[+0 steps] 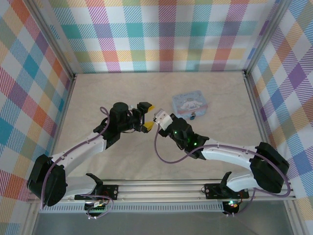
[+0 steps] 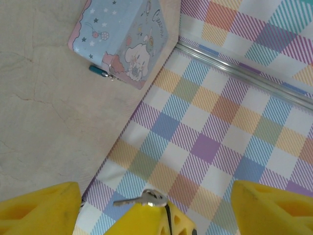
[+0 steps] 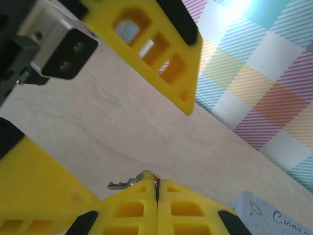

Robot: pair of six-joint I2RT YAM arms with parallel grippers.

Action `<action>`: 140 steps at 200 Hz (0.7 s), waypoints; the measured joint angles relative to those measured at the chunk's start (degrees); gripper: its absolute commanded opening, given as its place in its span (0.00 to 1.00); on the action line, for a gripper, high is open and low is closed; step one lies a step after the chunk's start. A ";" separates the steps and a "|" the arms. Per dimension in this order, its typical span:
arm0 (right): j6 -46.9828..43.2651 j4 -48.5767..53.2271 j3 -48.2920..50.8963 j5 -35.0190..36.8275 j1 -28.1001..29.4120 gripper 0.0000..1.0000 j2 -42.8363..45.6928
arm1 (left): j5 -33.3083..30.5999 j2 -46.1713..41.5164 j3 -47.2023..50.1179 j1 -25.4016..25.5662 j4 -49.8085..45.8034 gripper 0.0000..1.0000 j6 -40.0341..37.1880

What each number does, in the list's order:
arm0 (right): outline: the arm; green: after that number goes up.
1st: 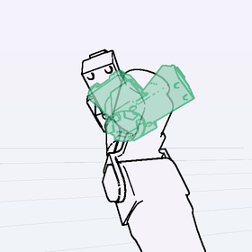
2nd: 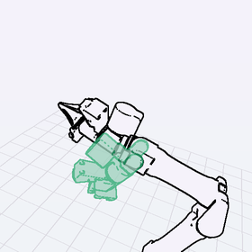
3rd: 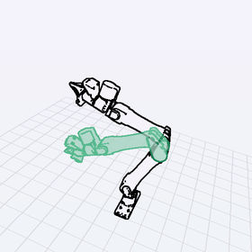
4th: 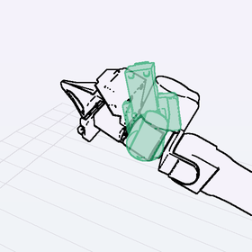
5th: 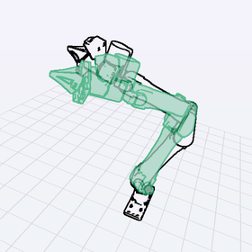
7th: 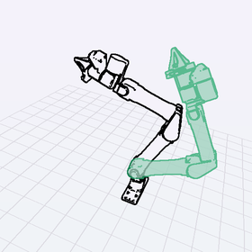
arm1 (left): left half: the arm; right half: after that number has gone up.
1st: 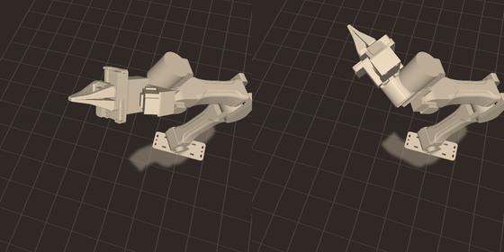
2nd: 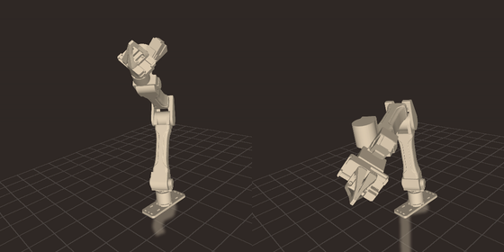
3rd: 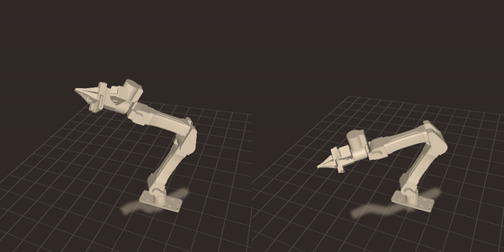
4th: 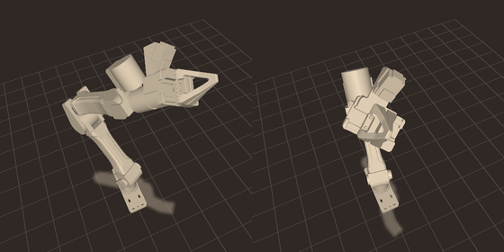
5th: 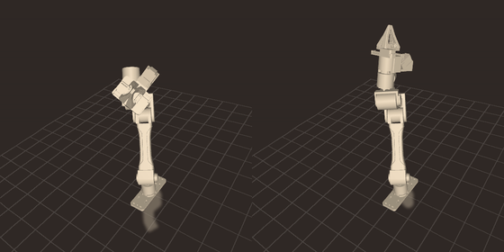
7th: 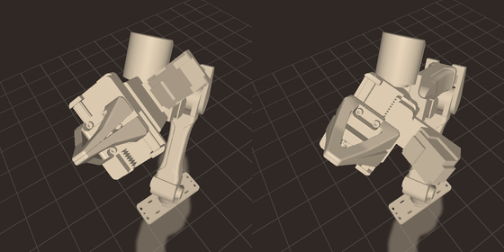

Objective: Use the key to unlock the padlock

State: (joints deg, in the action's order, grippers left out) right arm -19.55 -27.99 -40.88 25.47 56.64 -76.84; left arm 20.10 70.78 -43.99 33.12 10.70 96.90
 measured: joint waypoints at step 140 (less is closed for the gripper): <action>-2.36 -1.51 2.56 -3.43 1.60 0.00 1.60 | -2.19 -0.02 0.31 0.13 -1.66 0.39 1.77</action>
State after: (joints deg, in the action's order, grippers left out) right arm -21.91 -29.50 -38.33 22.04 58.24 -75.24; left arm 17.91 70.76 -43.68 33.26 9.04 98.67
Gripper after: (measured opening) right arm 0.051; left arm 0.425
